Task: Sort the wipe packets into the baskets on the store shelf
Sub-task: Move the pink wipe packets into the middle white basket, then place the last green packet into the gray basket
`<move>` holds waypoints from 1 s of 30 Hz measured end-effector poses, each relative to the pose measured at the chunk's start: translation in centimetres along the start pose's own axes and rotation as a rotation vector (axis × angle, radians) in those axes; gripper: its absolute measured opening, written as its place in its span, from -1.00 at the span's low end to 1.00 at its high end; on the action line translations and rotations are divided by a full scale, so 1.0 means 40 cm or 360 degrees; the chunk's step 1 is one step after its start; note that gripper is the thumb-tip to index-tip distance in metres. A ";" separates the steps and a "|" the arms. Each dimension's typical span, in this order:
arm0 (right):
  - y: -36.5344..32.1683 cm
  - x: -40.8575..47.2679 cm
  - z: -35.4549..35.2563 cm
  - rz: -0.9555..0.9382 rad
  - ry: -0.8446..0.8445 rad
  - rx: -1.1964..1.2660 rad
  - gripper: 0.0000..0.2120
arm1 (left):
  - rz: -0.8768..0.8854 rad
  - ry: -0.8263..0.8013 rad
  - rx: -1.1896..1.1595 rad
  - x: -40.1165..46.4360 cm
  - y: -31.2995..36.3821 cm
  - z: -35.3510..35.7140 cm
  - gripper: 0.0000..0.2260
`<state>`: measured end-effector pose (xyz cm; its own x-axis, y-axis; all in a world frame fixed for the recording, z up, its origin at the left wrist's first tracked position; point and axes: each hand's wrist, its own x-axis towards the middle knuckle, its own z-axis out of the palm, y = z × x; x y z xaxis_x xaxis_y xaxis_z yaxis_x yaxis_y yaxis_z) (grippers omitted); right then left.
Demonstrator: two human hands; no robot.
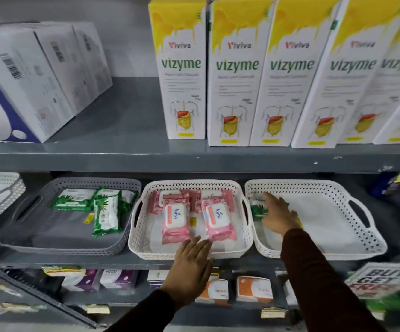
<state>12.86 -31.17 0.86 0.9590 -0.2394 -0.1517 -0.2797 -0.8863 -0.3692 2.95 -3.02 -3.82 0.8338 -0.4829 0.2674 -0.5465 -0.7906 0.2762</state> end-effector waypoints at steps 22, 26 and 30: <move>-0.295 -0.211 0.010 -0.0068 0.0664 0.0763 -0.58 | -0.0416 0.0204 0.0085 -0.238 -0.394 -0.248 -0.53; -0.573 -0.247 0.160 -0.0441 0.0224 0.0930 -0.60 | -0.0643 0.0110 0.0175 -0.340 -0.541 -0.298 -0.45; -0.837 -0.292 0.287 -0.0725 -0.0088 0.0906 -0.70 | -0.0595 0.0092 0.0238 -0.399 -0.636 -0.353 -0.38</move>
<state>10.50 5.87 4.47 0.9864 0.1375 0.0903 0.1515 -0.5460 -0.8240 2.46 30.13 -2.06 0.9648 -0.1331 0.2268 -0.1855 -0.9558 0.2280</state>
